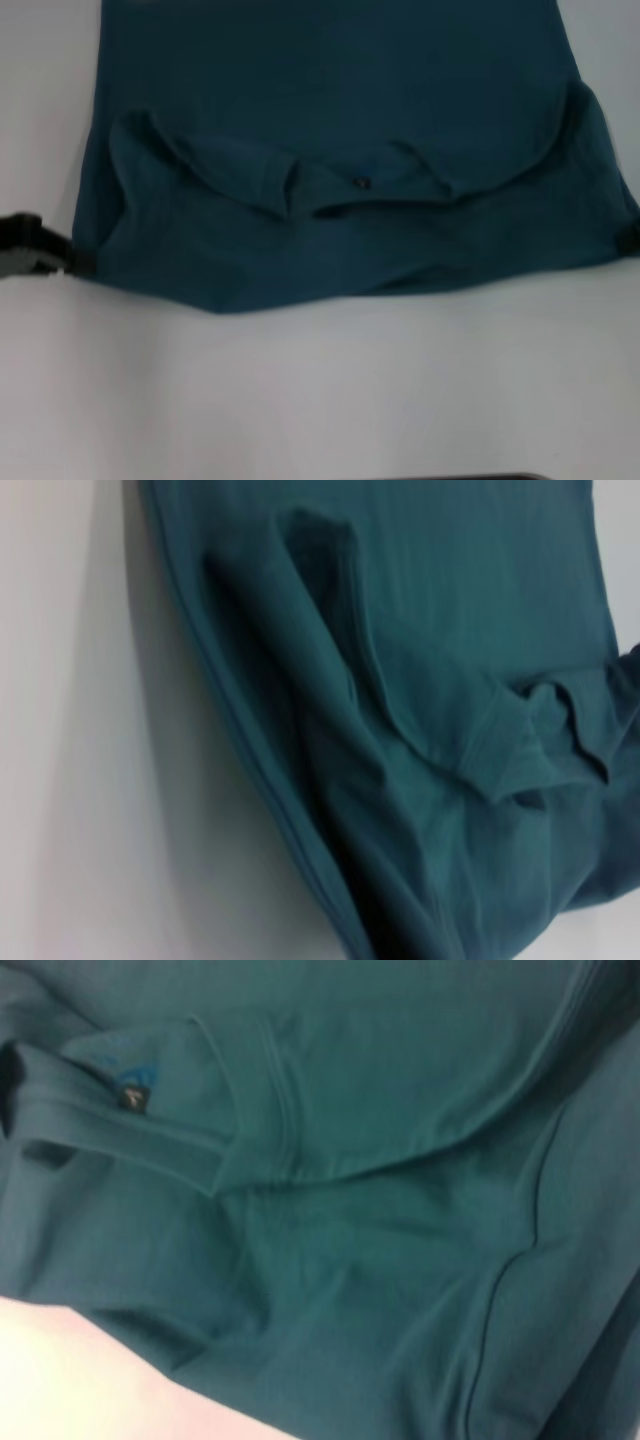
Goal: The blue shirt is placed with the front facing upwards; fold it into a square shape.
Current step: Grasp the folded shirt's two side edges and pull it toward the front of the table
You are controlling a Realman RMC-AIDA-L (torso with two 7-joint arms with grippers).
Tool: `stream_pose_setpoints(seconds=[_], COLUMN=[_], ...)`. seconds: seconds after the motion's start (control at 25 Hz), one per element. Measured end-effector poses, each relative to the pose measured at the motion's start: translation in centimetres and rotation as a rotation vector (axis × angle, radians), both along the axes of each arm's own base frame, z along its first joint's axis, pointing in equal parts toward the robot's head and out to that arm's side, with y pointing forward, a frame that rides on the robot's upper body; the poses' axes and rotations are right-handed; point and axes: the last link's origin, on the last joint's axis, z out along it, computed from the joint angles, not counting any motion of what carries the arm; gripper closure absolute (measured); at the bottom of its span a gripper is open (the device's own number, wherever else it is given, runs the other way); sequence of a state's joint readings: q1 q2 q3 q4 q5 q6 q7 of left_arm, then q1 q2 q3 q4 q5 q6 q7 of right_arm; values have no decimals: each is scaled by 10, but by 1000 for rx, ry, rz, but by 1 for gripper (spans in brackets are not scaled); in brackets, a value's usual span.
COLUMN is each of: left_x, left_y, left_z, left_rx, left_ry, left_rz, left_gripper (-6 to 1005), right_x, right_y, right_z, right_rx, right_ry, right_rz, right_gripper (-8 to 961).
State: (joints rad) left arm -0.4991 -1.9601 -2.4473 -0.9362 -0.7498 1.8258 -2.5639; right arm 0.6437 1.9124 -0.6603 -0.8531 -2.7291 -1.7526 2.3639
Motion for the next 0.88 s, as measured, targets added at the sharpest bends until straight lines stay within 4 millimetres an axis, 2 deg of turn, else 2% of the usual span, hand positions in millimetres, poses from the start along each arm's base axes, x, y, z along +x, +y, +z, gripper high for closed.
stream_pose_setpoints(seconds=[0.28,0.52,0.88], left_x=[-6,-14,-26], left_y=[-30,-50,-66], left_z=[1,-1,-1], left_rx=[-64,-131,-218], left_ry=[4,21,91], left_rz=[23,59,102], left_gripper=[977,978,977], right_x=[4,6,10], right_y=[-24,-35,-49], right_z=[-6,-4,-3], right_rx=[-132,-165,-255], right_ry=[-8,6,-19], right_rz=[-36,-49,-65], right_gripper=[908,909,908])
